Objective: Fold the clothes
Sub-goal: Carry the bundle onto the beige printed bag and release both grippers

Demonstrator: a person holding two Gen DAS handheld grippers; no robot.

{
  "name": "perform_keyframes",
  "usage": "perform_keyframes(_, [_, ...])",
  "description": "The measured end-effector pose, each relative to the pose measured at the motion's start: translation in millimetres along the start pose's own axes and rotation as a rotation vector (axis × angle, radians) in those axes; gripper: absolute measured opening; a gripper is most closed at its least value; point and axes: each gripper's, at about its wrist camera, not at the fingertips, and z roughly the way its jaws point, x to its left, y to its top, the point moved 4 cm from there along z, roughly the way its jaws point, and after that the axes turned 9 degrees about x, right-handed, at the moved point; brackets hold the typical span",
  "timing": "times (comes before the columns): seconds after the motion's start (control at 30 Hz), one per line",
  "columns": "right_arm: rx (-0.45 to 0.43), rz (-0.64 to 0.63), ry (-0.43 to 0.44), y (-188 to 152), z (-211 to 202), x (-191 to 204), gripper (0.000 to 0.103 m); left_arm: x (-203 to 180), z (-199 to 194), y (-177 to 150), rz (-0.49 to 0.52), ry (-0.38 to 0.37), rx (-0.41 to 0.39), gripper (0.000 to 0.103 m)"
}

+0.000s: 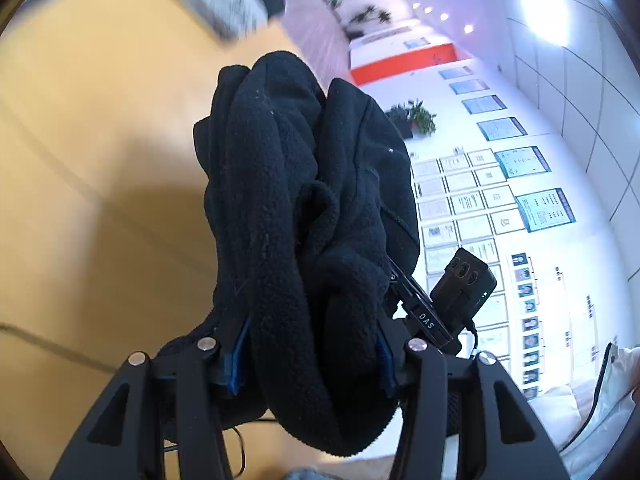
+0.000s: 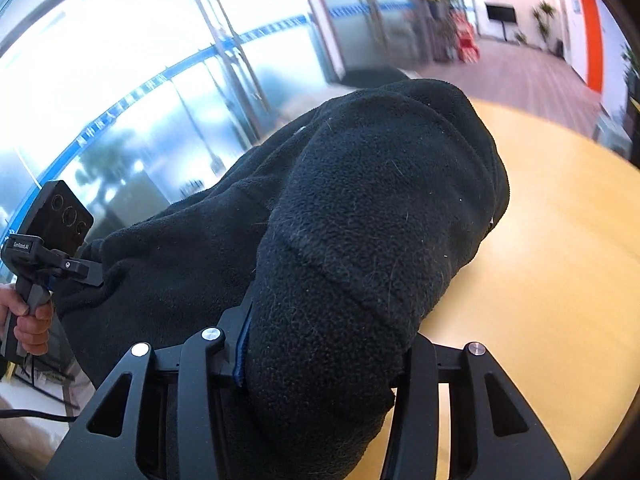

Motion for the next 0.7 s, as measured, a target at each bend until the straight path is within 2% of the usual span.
perform_keyframes(0.17, [-0.095, -0.007, 0.073, 93, 77, 61, 0.043, 39, -83, 90, 0.091, 0.077, -0.056, 0.054])
perform_keyframes(0.27, [-0.082, 0.047, 0.130, 134, 153, 87, 0.043, 97, -105, 145, 0.096, 0.120, -0.052, 0.055])
perform_keyframes(0.33, [-0.015, 0.095, 0.146, 147, 212, 84, 0.044, 150, -97, 173, 0.056, 0.147, -0.017, 0.055])
perform_keyframes(0.4, [0.102, 0.136, 0.126, 145, 267, 64, 0.044, 200, -77, 190, -0.003, 0.170, 0.033, 0.055])
perform_keyframes(0.43, [0.171, 0.163, 0.110, 138, 297, 57, 0.046, 221, -66, 192, -0.027, 0.161, 0.054, 0.056])
perform_keyframes(0.47, [0.195, 0.183, 0.109, 134, 313, 52, 0.048, 234, -59, 193, -0.046, 0.090, 0.051, 0.060])
perform_keyframes(0.5, [0.179, 0.195, 0.122, 131, 317, 48, 0.049, 237, -57, 193, -0.051, 0.047, 0.040, 0.061])
perform_keyframes(0.6, [0.203, 0.198, 0.117, 129, 315, 47, 0.050, 240, -55, 192, -0.022, 0.016, 0.034, 0.064])
perform_keyframes(0.7, [0.244, 0.198, 0.100, 129, 308, 43, 0.050, 258, -80, 197, -0.036, -0.004, 0.044, 0.064])
